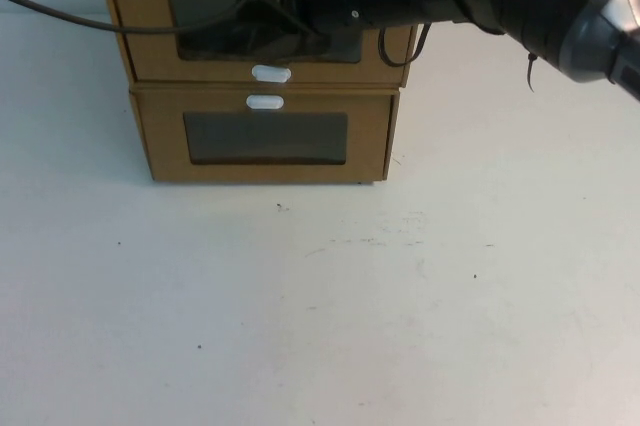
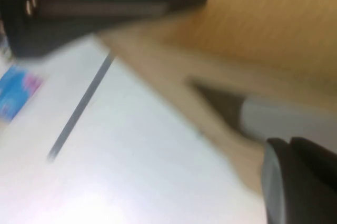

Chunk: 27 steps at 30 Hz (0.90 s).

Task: Close the shoe box

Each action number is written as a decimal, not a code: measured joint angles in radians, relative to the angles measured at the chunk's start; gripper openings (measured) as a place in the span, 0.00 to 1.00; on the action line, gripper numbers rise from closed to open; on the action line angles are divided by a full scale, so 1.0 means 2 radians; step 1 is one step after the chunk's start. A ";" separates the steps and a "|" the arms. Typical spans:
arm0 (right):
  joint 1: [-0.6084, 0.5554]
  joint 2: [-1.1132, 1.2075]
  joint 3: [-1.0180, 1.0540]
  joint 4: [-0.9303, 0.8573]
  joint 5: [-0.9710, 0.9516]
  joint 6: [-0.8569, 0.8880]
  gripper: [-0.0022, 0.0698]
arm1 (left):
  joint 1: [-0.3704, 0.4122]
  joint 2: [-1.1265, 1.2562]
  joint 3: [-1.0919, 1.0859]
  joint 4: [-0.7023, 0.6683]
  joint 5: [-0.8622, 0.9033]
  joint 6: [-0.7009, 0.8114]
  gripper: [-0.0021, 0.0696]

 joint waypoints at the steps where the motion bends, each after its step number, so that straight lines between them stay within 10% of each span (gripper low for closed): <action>1: -0.002 -0.003 -0.001 0.000 0.019 0.000 0.01 | 0.000 -0.005 0.000 0.002 0.005 0.000 0.03; 14: -0.003 -0.136 0.009 -0.184 0.204 0.097 0.01 | 0.000 -0.171 0.065 0.083 0.008 0.001 0.03; 27: -0.003 -0.509 0.376 -0.392 0.152 0.234 0.01 | 0.000 -0.585 0.583 0.111 -0.309 0.021 0.03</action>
